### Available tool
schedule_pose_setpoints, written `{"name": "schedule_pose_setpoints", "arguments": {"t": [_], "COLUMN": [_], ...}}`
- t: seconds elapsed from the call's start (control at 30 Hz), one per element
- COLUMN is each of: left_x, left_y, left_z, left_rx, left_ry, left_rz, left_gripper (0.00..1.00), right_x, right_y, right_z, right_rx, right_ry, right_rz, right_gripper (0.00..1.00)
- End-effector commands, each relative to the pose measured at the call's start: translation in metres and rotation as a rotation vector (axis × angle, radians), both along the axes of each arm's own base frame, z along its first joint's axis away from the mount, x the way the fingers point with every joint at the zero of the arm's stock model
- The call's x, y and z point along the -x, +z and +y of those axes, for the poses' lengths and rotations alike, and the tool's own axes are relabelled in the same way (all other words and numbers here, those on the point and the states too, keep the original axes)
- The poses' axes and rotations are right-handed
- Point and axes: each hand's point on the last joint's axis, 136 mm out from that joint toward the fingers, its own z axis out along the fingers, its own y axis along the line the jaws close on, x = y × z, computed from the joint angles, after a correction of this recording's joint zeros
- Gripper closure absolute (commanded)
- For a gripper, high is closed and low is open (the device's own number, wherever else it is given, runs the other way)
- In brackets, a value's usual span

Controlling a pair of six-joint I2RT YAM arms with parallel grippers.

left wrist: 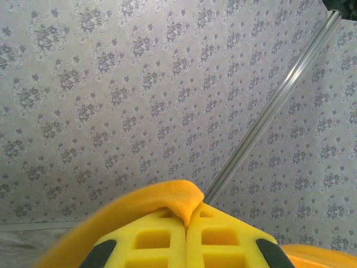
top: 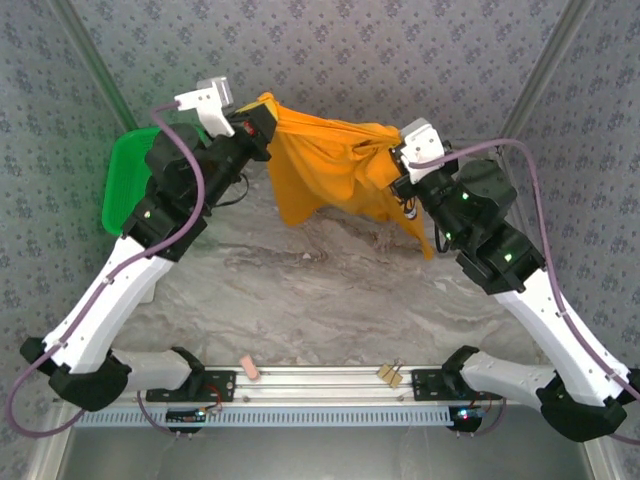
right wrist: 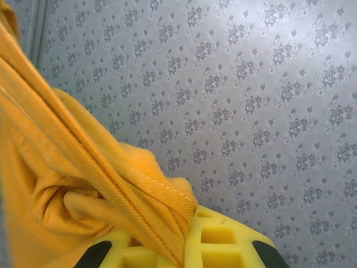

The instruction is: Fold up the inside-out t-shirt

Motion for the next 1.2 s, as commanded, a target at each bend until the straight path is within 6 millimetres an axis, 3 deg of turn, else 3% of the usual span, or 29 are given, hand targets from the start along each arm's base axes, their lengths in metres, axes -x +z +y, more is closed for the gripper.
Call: {"name": "schedule_pose_setpoints", "arguments": {"t": [0.0,0.1,0.2,0.33,0.47,0.6,0.73,0.83,0.93,1.0,1.1,1.17], "left_x": [-0.007,-0.026,-0.057,-0.097,-0.124,-0.147,-0.137,-0.122,-0.107,-0.095,-0.078,-0.055], "left_y": [0.029,0.014,0.000,-0.011,0.009,0.038,0.066,0.072,0.048,0.010,-0.088,-0.172], "left_z": [0.064,0.065,0.071,0.081,0.087,0.094,0.086,0.095,0.102,0.107,0.114,0.115], "left_rx": [0.067,0.036,0.000,-0.017,-0.033,-0.054,-0.061,-0.047,-0.044,-0.028,0.027,0.067], "left_ry": [0.274,0.301,0.355,0.376,0.386,0.419,0.360,0.382,0.381,0.379,0.368,0.341], "left_rz": [-0.093,-0.060,-0.018,0.055,-0.016,-0.039,-0.112,-0.128,-0.080,-0.021,0.173,0.353], "left_gripper": [1.00,1.00,1.00,1.00,1.00,1.00,1.00,1.00,1.00,1.00,1.00,0.88], "right_x": [-0.013,-0.055,-0.106,-0.164,-0.199,-0.209,-0.188,-0.170,-0.159,-0.153,-0.125,-0.089], "right_y": [0.026,0.009,-0.005,0.004,0.033,0.072,0.115,0.122,0.091,0.038,-0.067,-0.153], "right_z": [-0.037,-0.041,-0.048,-0.055,-0.058,-0.066,-0.063,-0.055,-0.041,-0.026,-0.002,0.013], "right_rx": [-0.029,0.023,0.067,0.062,0.005,-0.081,-0.136,-0.089,0.033,0.166,0.360,0.453], "right_ry": [-0.148,-0.208,-0.303,-0.418,-0.483,-0.512,-0.424,-0.345,-0.311,-0.286,-0.220,-0.157], "right_rz": [-0.047,0.037,0.083,0.051,-0.058,-0.133,-0.241,-0.255,-0.203,-0.134,-0.019,0.102], "right_gripper": [1.00,1.00,1.00,1.00,1.00,1.00,1.00,1.00,1.00,1.00,0.99,0.92]}}
